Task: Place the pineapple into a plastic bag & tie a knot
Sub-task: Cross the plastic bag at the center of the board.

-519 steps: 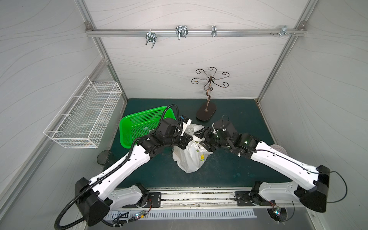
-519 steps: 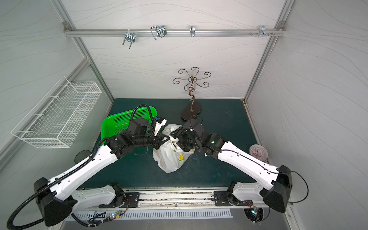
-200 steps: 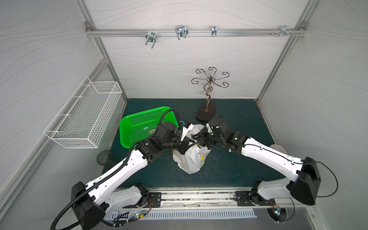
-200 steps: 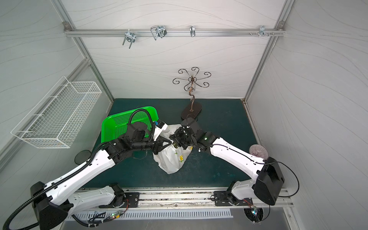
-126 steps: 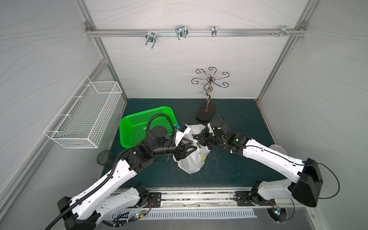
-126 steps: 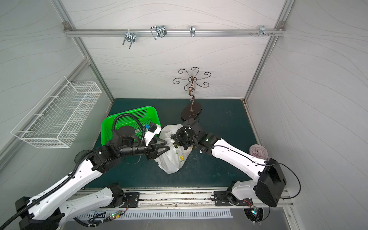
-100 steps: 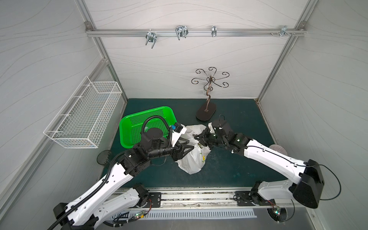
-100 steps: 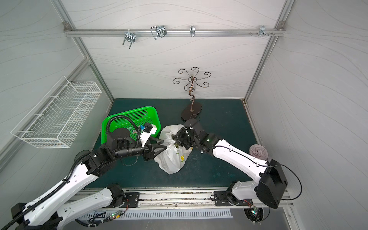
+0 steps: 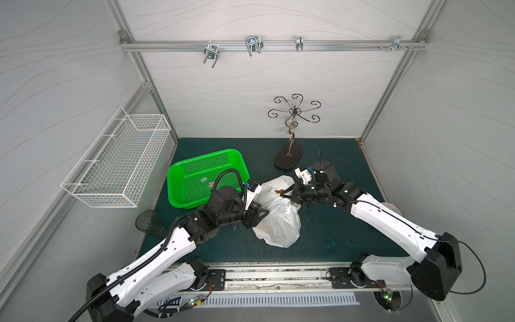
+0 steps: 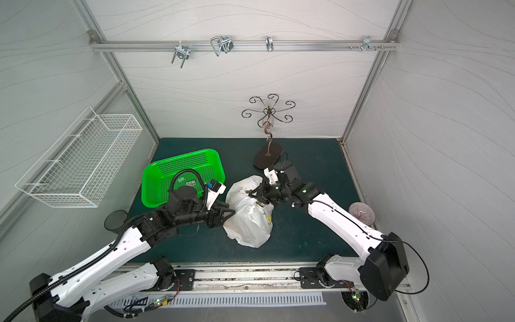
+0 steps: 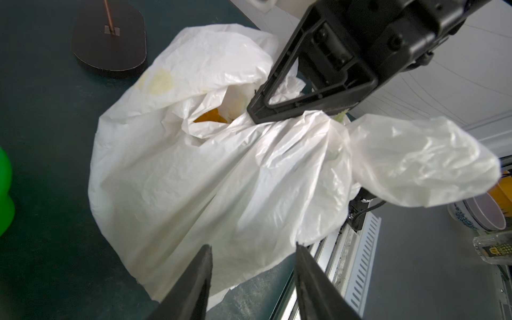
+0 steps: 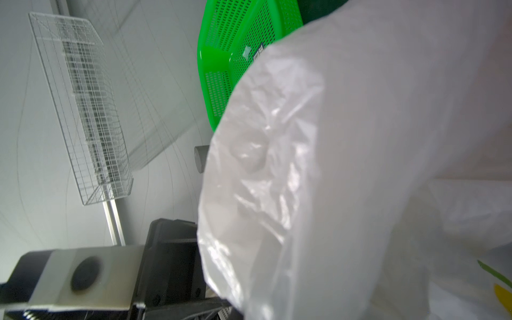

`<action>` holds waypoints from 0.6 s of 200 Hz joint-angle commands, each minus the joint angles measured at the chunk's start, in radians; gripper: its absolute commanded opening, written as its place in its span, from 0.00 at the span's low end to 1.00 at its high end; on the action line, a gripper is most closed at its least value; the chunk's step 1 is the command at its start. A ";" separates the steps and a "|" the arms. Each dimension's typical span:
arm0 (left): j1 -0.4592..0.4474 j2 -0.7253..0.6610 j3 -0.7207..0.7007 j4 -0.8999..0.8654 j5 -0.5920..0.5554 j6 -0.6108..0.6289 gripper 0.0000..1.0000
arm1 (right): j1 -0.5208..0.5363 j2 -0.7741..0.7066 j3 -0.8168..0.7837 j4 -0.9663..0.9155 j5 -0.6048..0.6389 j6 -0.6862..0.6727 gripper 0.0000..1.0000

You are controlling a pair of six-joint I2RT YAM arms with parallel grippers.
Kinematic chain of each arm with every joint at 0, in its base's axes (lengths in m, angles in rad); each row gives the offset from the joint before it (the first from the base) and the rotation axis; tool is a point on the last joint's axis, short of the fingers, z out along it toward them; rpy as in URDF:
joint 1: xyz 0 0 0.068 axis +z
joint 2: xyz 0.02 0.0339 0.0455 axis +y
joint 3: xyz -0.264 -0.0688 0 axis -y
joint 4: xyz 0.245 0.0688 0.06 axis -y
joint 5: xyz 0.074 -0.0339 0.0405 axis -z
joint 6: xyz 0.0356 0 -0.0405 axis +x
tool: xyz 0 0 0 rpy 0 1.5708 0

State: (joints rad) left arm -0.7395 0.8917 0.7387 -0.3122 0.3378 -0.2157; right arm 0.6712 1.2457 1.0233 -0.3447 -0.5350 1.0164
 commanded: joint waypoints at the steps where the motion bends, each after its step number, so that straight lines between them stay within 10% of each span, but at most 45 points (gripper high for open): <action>1: -0.031 0.026 -0.024 0.149 0.056 -0.029 0.51 | -0.056 -0.019 0.024 0.077 -0.207 -0.130 0.00; 120: -0.133 0.177 -0.123 0.496 0.000 -0.005 0.31 | -0.142 0.075 0.084 0.095 -0.544 -0.261 0.00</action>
State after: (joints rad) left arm -0.8688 1.0603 0.6109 0.0799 0.3557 -0.2447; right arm 0.5274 1.3479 1.0668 -0.3756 -0.9047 0.7700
